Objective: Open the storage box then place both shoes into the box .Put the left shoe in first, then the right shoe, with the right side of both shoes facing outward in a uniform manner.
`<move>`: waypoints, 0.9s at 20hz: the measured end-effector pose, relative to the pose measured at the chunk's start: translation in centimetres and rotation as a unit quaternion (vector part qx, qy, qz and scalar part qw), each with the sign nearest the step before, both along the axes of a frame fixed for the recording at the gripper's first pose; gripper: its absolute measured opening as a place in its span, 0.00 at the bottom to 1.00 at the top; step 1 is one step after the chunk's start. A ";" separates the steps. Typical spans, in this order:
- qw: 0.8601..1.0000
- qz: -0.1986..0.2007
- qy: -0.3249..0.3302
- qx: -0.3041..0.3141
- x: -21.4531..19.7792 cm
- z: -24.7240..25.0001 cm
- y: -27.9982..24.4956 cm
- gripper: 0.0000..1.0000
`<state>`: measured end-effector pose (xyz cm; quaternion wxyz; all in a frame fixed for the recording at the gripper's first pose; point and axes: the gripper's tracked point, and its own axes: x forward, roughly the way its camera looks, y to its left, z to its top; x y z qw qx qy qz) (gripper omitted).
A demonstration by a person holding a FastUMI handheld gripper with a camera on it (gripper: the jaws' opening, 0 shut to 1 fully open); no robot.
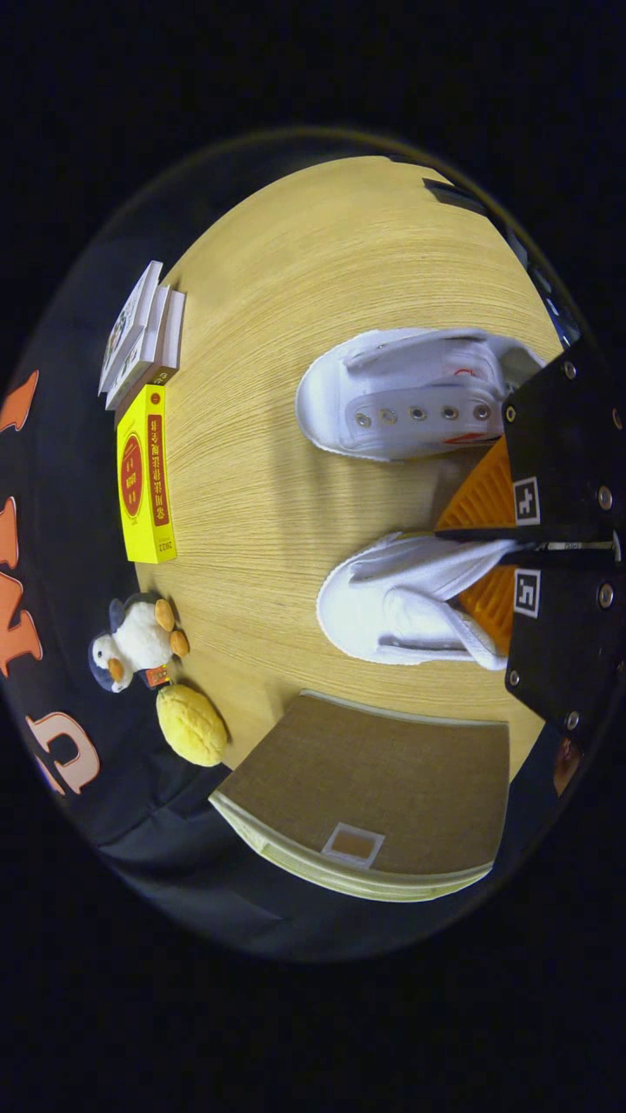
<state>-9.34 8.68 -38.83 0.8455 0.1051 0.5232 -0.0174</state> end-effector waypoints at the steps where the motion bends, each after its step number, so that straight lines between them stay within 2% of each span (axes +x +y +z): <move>1: 1.000 -0.001 -0.008 0.002 0.4 0.9 0.3 0.04; 10: 0.998 0.005 -0.057 0.032 4.4 11.4 4.7 0.04; 18: 0.995 0.045 -0.049 0.073 6.8 16.7 13.8 0.04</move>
